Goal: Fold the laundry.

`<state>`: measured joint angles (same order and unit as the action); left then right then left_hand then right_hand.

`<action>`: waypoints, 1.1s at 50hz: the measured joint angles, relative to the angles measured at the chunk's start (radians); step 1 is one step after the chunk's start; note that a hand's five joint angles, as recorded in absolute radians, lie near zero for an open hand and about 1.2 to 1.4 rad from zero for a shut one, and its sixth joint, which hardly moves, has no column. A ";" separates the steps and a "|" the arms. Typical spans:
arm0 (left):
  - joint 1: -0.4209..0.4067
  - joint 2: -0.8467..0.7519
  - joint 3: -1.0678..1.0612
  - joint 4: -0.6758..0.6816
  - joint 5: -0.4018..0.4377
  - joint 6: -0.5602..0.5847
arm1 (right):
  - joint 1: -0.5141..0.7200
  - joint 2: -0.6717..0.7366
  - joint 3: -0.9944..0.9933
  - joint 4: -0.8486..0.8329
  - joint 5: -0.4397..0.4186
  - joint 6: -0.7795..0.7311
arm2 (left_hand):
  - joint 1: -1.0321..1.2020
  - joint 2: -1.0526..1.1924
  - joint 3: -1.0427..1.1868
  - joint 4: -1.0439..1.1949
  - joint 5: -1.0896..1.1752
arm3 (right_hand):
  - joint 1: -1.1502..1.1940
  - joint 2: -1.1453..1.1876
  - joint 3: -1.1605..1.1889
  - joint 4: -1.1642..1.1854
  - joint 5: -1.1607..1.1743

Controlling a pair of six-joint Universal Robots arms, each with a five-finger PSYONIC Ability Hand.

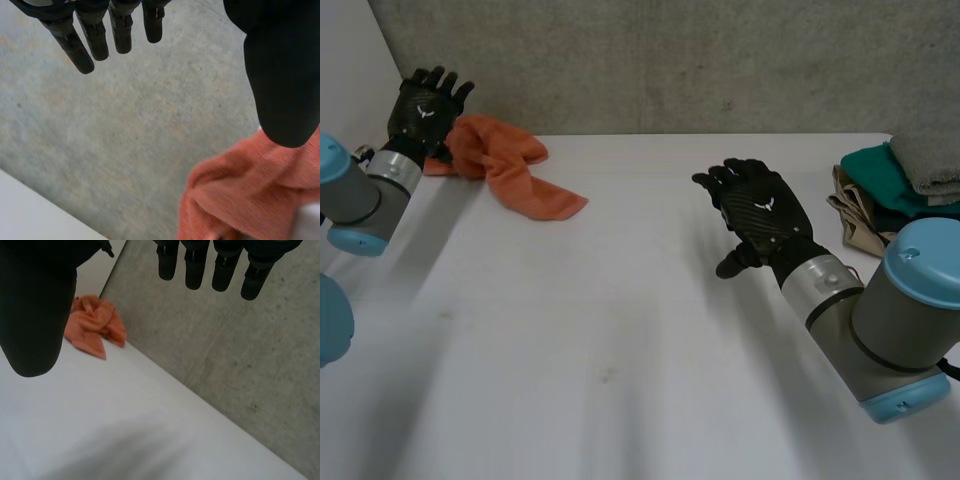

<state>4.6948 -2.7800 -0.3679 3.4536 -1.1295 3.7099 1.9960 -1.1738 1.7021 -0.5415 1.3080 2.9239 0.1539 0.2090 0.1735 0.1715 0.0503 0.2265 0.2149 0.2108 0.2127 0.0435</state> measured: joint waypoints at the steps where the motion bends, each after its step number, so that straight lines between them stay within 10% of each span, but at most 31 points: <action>1: -0.005 0.008 0.002 -0.007 0.008 0.024 | 0.005 0.003 -0.006 -0.008 0.001 0.006 | 0.000 0.000 0.000 0.000 0.000 | 0.000 0.000 0.000 0.000 0.000; 19: -0.125 -0.106 0.089 -0.301 0.132 0.595 | 0.022 0.017 -0.018 -0.015 0.010 -0.015 | 0.000 0.000 0.000 0.000 0.000 | 0.000 0.000 0.000 0.000 0.000; 34: -0.163 -0.195 0.206 -0.378 0.155 0.607 | 0.020 0.020 -0.018 -0.015 0.011 -0.068 | 0.512 0.443 0.478 0.480 0.422 | 0.000 0.000 0.000 0.000 0.000; 55: -0.140 -0.233 0.339 -0.654 0.160 0.625 | 0.013 0.024 -0.024 -0.014 0.011 -0.085 | 0.219 0.160 0.193 0.191 0.130 | 0.000 0.000 0.000 0.000 0.000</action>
<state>4.5552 -3.0134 -0.0289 2.8001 -0.9696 4.3352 2.0095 -1.1499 1.6785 -0.5554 1.3192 2.8393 0.3725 0.3686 0.3669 0.3627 0.1803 0.2265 0.2149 0.2108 0.2126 0.0436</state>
